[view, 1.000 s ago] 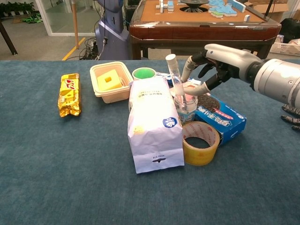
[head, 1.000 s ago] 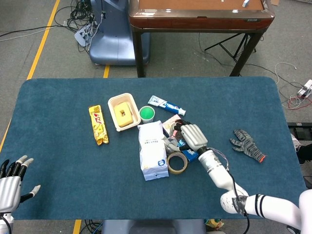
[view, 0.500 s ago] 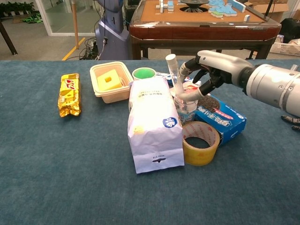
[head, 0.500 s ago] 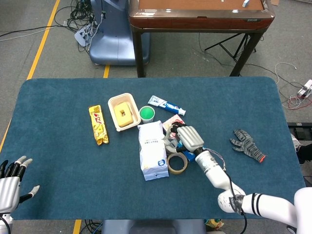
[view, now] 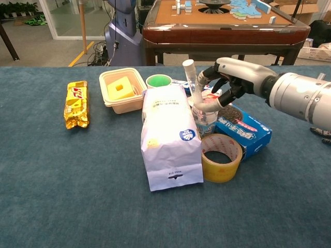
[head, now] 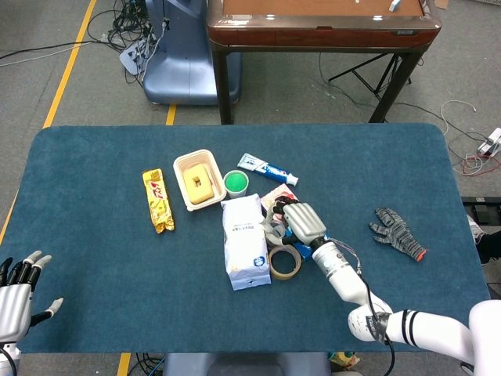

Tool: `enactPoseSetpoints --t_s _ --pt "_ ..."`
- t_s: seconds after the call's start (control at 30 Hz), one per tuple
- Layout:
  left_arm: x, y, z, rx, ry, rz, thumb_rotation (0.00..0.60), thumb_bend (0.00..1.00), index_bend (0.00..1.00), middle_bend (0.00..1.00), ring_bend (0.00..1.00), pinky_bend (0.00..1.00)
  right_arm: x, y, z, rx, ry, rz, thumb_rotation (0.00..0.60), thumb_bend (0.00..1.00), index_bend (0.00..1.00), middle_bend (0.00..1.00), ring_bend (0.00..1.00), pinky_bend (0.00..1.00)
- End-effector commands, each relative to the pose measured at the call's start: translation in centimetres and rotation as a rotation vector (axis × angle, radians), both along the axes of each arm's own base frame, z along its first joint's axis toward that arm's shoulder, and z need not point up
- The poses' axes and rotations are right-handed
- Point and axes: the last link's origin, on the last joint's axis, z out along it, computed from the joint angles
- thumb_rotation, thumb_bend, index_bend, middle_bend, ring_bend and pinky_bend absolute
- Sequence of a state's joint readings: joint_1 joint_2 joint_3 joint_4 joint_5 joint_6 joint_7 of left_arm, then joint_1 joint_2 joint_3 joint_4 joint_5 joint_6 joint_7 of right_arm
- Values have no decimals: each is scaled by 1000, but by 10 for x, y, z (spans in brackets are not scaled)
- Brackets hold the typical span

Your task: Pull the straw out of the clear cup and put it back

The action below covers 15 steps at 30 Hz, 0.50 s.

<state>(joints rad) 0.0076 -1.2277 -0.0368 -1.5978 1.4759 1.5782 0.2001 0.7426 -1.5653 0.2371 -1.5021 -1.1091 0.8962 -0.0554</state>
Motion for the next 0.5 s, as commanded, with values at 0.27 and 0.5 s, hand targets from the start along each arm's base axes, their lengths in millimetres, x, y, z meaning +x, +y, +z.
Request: enactPoseSetpoints --t_s 0.27,0.5 --pt "-1 -1 0 0 0 5 600 173 190 122 155 31 -1 0 1 0 3 -2 600 366 511 371 170 227" --pt "-1 -1 0 0 2 4 600 174 190 122 155 31 -1 0 1 -1 8 -2 600 409 523 381 170 227"
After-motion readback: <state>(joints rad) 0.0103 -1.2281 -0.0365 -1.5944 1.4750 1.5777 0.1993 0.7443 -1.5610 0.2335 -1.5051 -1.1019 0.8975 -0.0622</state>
